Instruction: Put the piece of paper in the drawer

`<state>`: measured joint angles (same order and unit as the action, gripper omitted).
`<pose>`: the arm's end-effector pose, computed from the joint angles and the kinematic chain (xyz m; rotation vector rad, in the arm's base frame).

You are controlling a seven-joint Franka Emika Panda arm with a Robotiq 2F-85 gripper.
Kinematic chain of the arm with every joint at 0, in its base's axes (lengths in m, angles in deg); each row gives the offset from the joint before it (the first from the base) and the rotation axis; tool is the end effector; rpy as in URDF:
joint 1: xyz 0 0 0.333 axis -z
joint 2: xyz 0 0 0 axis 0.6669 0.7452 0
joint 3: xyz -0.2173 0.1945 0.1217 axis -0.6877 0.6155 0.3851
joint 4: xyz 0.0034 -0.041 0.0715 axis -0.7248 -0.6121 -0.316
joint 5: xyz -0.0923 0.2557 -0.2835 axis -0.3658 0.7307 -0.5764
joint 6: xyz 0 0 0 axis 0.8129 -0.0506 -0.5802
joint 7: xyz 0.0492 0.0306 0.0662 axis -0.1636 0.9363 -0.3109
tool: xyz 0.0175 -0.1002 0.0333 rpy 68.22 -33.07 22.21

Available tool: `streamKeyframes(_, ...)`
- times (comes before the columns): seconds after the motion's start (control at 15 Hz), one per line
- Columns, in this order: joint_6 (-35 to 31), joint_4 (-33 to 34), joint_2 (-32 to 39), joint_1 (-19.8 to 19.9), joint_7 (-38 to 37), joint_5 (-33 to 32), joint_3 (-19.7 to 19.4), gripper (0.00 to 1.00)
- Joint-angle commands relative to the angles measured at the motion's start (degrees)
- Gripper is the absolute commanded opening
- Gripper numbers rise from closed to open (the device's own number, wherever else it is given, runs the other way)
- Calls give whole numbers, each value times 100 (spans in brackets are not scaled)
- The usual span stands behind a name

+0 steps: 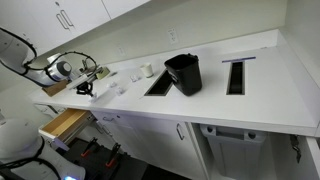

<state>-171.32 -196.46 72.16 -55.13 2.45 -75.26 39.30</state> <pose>0.4389 0.2834 0.3104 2.7120 1.5062 0.2545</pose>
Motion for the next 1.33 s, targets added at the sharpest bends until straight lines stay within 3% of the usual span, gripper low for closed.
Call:
streamKeyframes(0.0,1453,-241,-1112,-343,1163,1147,357,0)
streamKeyframes(0.13,2122,-137,-1455,-711,1676,1513,393,0)
streamKeyframes(0.33,2510,66,-1617,-1266,2218,1709,421,0)
streamKeyframes(0.53,1960,183,-1384,-1685,2385,1464,638,0)
streamKeyframes(0.8,972,350,-771,-1936,2650,1260,850,0)
streamKeyframes(1.07,-78,630,187,-1943,2875,670,964,0)
streamKeyframes(1.27,-416,1062,1053,-1899,2849,-73,958,0)
